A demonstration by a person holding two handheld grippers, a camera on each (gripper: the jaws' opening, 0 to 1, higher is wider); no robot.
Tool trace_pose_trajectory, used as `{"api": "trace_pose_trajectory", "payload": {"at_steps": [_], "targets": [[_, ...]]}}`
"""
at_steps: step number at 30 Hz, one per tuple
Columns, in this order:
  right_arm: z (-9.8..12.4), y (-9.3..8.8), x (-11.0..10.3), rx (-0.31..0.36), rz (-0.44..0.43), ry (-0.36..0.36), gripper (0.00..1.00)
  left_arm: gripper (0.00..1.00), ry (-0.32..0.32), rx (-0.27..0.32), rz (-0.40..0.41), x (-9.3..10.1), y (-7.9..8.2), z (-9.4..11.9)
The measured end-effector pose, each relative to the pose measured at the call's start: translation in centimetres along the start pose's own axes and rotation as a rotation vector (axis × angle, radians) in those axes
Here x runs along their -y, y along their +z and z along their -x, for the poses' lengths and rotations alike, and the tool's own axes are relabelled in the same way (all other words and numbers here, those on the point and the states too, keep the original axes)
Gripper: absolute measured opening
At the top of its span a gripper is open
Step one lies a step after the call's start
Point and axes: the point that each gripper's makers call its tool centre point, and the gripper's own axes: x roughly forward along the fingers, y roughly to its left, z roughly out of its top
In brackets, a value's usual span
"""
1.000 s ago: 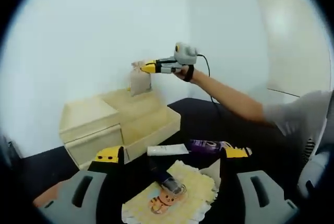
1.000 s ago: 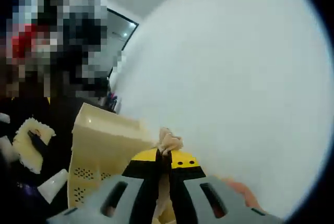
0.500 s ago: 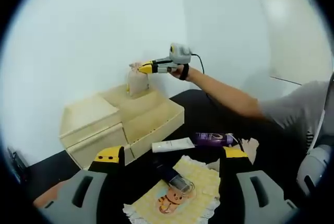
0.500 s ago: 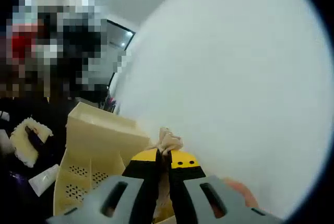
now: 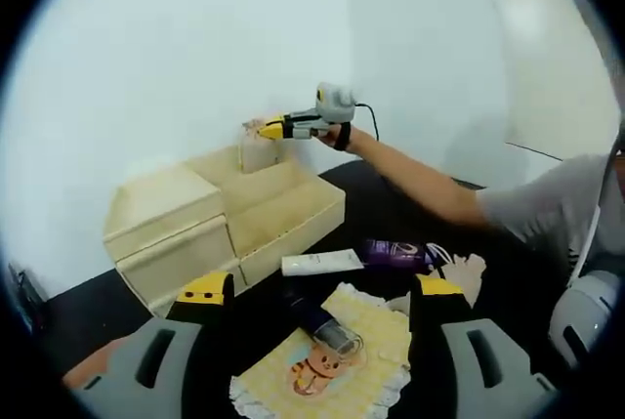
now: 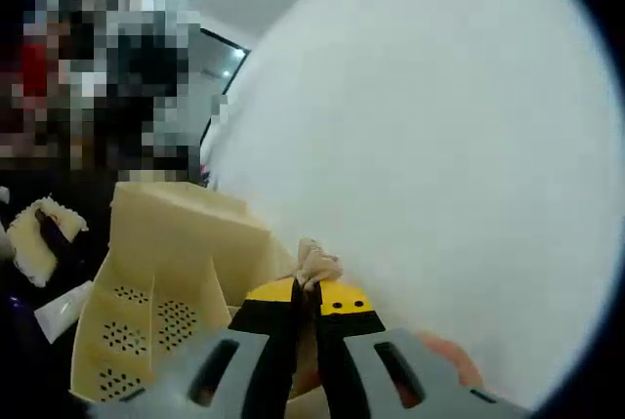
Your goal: Open the drawer, pick up the cosmetic bottles from the table one by one, place them into the drawer, release the gripper, close the drawer, and move the gripper away
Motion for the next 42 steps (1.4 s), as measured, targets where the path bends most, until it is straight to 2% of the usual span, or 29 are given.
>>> {"api": "trace_pose_trajectory", "payload": {"at_steps": [4, 13, 21, 27, 34, 39, 40, 42], "targets": [[-0.3, -0.4, -0.5, -0.038, 0.028, 0.005, 0.03, 0.67, 0.002, -0.003, 0.000, 0.0, -0.1, 0.0], [-0.1, -1.4, -1.0, -0.067, -0.008, -0.007, 0.06, 0.67, -0.008, -0.013, -0.006, 0.2, -0.4, -0.3], [-0.3, -1.6, 0.4, -0.088, 0.008, -0.026, 0.10, 0.67, -0.011, -0.013, -0.002, -0.1, -0.4, -0.4], [0.3, -0.7, 1.4, -0.063, -0.015, -0.056, 0.10, 0.67, -0.016, -0.014, -0.002, -0.4, -0.4, -0.2], [0.6, -0.2, 0.4, -0.061, -0.011, -0.057, 0.09, 0.67, -0.019, -0.012, 0.000, -0.8, -0.3, -0.1], [1.0, 0.0, 0.2, -0.073, -0.062, -0.066, 0.10, 0.67, -0.008, 0.015, 0.011, -0.6, 0.0, 0.4], [1.4, 0.4, -0.6, -0.069, -0.113, -0.072, 0.11, 0.67, -0.006, 0.026, 0.017, -0.7, 0.2, 0.6], [2.0, 1.0, -1.2, -0.060, -0.158, -0.052, 0.15, 0.67, 0.000, 0.035, 0.023, -0.9, 0.4, 1.2]]}}
